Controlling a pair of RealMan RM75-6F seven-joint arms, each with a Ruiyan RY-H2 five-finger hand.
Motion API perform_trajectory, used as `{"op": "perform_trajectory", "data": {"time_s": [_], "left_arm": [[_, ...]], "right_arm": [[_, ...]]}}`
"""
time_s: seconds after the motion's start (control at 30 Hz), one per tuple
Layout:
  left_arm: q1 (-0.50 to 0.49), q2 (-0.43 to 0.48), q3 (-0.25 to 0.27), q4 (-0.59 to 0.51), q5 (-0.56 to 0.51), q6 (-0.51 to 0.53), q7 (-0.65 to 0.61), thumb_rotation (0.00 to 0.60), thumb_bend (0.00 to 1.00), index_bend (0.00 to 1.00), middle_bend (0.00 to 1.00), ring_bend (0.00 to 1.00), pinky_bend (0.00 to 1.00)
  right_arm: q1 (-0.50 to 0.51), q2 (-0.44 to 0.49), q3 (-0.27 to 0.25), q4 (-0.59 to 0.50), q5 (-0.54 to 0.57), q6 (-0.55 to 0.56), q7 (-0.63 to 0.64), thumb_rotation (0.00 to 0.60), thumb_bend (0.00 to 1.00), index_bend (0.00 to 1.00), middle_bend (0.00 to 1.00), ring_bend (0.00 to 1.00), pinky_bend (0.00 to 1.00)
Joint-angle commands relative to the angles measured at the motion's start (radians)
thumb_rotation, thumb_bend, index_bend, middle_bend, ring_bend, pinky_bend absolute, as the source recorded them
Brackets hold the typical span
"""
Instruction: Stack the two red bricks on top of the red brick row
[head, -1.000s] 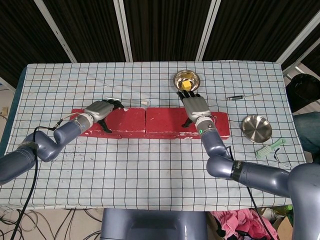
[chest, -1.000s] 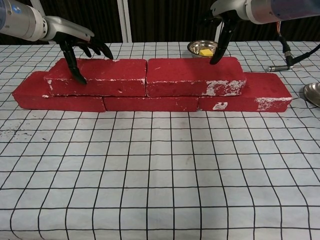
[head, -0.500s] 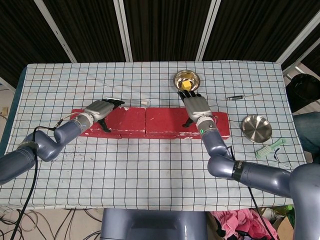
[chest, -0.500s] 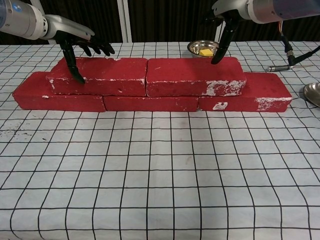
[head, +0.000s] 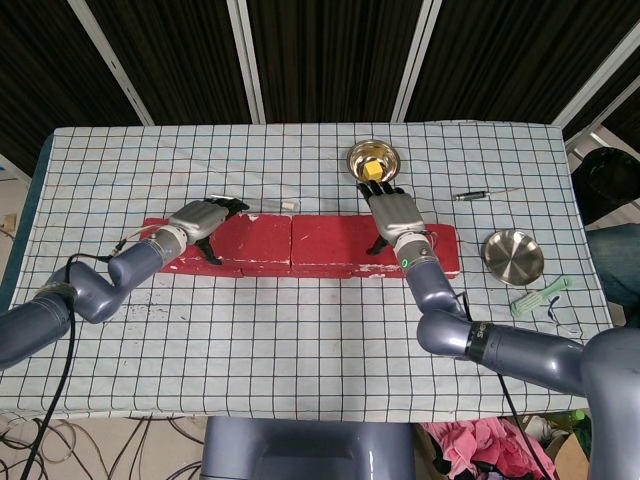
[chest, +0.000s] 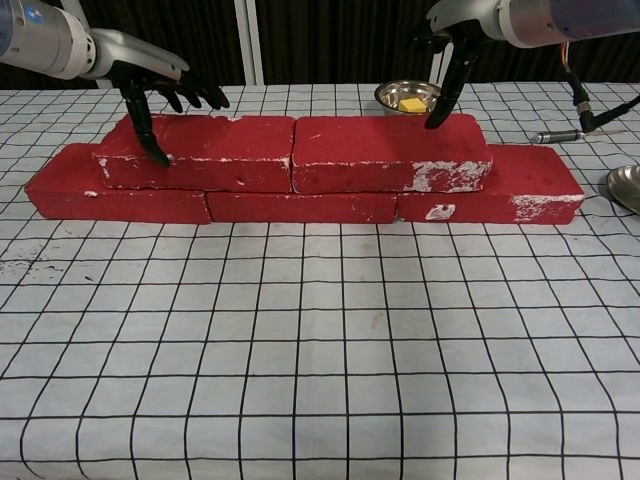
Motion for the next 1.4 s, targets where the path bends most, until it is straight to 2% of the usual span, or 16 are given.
{"op": "perform_trajectory", "data": {"time_s": [0.03,0.27,0.43,0.6,0.77,1.1,1.4], "left_arm": [[0.002,0.006,-0.002,-0.005,-0.005,0.002,0.006,0.600,0.00,0.00,0.01,0.00,0.09],[0.007,0.047,-0.007,-0.041,-0.016,0.006,0.030,0.600,0.00,0.00,0.01,0.00,0.09],[0.029,0.119,-0.012,-0.101,-0.026,0.047,0.055,0.600,0.00,0.00,0.01,0.00,0.07],[0.083,0.230,0.014,-0.186,-0.045,0.116,0.148,0.600,0.00,0.01,0.02,0.00,0.05],[0.142,0.293,0.047,-0.272,-0.097,0.196,0.290,0.600,0.00,0.07,0.03,0.00,0.03],[0.233,0.277,0.116,-0.346,-0.317,0.344,0.630,0.600,0.03,0.09,0.03,0.00,0.03],[0.308,0.271,0.151,-0.405,-0.412,0.457,0.756,0.600,0.03,0.09,0.03,0.00,0.03]], "right_arm": [[-0.001,0.001,0.000,-0.001,-0.001,0.001,0.001,0.600,0.00,0.00,0.01,0.00,0.14],[-0.007,0.009,0.001,-0.012,-0.003,0.007,0.005,0.600,0.00,0.00,0.01,0.00,0.14],[-0.012,0.023,0.003,-0.035,-0.005,0.018,0.008,0.600,0.00,0.00,0.01,0.00,0.14],[-0.026,0.047,0.004,-0.082,-0.018,0.052,0.014,0.600,0.00,0.00,0.01,0.00,0.14],[-0.049,0.067,0.004,-0.118,-0.030,0.087,0.026,0.600,0.00,0.00,0.01,0.00,0.13],[-0.092,0.111,0.004,-0.164,-0.055,0.113,0.044,0.600,0.00,0.00,0.01,0.00,0.14],[-0.126,0.139,0.007,-0.183,-0.077,0.109,0.068,0.600,0.00,0.00,0.01,0.00,0.14]]}}
